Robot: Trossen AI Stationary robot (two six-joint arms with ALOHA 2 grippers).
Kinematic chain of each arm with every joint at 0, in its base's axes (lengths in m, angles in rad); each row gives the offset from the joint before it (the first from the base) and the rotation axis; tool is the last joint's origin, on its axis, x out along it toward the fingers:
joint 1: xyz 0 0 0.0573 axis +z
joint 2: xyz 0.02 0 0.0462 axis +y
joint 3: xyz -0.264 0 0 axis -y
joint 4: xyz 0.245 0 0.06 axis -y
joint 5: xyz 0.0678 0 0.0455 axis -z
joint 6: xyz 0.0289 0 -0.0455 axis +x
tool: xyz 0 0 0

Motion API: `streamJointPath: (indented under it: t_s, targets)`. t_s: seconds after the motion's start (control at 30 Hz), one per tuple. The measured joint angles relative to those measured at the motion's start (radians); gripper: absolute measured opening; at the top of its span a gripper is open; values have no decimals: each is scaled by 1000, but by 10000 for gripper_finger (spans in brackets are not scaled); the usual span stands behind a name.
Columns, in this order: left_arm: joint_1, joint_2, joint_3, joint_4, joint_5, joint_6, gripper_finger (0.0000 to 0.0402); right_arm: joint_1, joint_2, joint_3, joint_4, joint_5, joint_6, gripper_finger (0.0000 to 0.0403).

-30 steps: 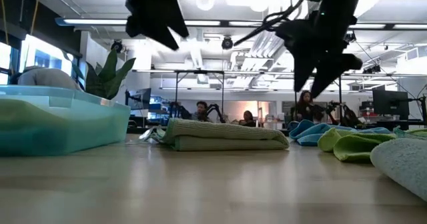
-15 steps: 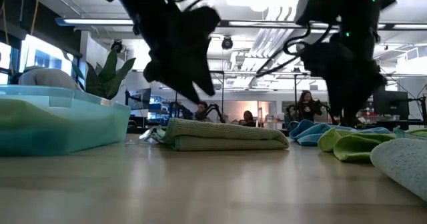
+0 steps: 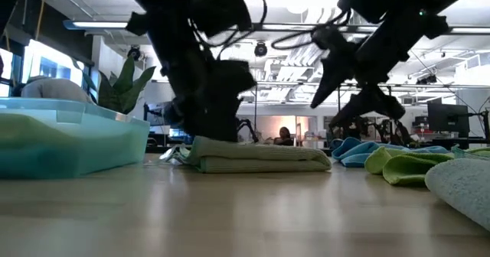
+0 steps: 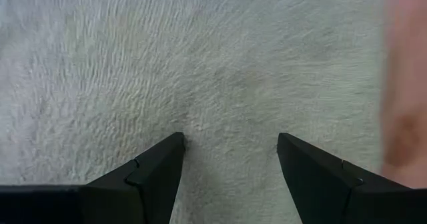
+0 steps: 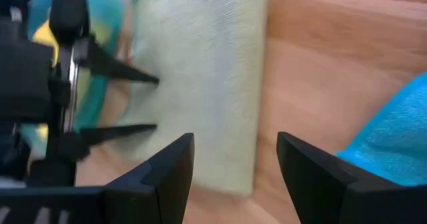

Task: Fold microfiber towels
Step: Put the top green microfiber towel into the green bin

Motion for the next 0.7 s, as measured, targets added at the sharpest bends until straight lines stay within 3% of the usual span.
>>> streamJointPath:
  t_s: [0.23, 0.4, 0.7]
  targets:
    - [19, 14, 0, 12, 58, 29, 231, -81, 50, 0, 11, 11, 111, 207]
    - [19, 14, 0, 43, 68, 85, 231, -114, 84, 0, 138, -70, 49, 207]
    - [28, 18, 0, 48, 65, 131, 231, -142, 118, 0, 177, -91, 32, 207]
